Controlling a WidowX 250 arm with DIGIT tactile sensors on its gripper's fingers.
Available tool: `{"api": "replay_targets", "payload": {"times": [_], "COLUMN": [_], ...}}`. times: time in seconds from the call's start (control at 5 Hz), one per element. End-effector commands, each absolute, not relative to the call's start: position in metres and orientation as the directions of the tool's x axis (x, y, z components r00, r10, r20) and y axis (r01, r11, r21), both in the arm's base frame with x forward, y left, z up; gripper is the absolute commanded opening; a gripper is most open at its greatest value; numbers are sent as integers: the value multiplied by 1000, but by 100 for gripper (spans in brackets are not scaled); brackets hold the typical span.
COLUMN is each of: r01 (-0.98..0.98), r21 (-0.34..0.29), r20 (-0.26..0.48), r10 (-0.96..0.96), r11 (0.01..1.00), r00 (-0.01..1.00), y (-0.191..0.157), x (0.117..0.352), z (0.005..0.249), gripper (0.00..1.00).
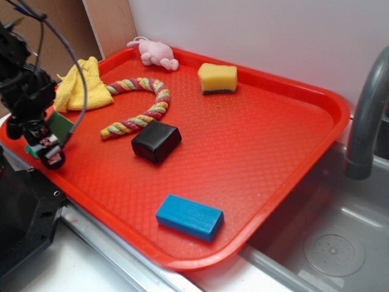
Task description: Grab the green block.
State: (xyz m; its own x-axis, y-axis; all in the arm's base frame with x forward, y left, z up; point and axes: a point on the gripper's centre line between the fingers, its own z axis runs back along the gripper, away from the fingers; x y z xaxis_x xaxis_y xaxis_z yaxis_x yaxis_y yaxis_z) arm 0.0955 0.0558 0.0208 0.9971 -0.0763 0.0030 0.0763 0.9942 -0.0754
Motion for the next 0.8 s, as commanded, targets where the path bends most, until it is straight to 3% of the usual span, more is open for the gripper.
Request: {"api": "replay_targets", "payload": {"times": [0.0, 0.2, 0.4, 0.6], "r01": [90, 90, 91, 60], "r21": [-10, 3, 20, -21], "r20": [77, 25, 8, 25], "r10": [-89, -90, -92, -60], "r11": [996, 996, 996, 998], "r00": [993, 996, 996, 998], "y": [10, -19, -33, -27], "x": [155, 208, 226, 226], "z": [121, 168, 214, 224], "gripper": [0, 0, 0, 0]}}
